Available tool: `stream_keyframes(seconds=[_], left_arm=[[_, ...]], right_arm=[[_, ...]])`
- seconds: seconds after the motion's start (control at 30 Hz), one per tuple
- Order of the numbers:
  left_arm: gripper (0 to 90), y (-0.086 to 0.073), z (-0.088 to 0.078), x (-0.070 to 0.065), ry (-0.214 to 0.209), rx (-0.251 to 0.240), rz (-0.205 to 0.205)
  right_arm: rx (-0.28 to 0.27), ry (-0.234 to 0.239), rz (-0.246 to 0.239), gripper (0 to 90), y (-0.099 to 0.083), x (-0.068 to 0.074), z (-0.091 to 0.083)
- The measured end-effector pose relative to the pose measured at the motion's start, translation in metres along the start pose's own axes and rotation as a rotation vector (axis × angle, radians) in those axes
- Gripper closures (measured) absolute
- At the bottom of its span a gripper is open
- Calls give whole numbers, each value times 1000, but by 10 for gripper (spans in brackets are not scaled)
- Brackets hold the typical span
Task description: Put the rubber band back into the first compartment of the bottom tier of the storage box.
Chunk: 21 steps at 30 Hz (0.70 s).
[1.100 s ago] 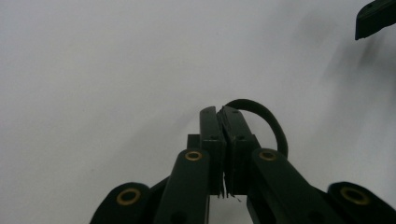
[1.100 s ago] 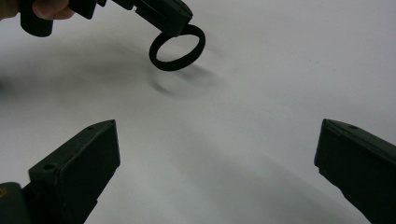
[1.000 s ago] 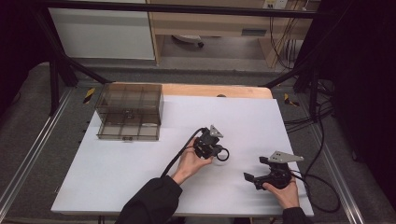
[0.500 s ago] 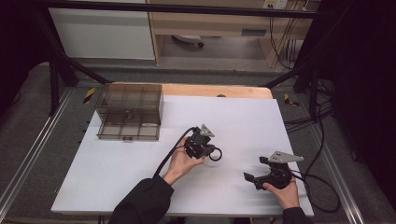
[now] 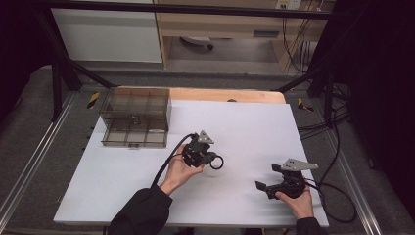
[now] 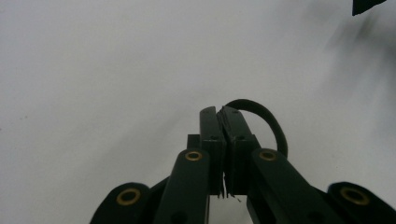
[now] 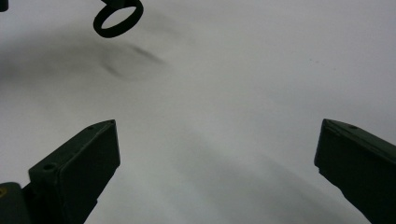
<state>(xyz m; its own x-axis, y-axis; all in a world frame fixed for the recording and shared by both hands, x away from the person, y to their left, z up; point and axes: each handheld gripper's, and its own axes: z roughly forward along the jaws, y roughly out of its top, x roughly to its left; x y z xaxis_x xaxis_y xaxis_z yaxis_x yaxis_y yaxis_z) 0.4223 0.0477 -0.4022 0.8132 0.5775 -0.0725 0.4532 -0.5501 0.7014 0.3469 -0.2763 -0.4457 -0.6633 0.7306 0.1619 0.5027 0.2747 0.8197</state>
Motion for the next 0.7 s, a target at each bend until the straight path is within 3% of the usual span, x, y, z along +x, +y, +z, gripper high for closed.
stream_keyframes(seconds=[0.7], left_arm=[[870, -21, -27, 16, 20, 4, -21]], right_arm=[[4, -2, -1, 8, 0, 0, 0]])
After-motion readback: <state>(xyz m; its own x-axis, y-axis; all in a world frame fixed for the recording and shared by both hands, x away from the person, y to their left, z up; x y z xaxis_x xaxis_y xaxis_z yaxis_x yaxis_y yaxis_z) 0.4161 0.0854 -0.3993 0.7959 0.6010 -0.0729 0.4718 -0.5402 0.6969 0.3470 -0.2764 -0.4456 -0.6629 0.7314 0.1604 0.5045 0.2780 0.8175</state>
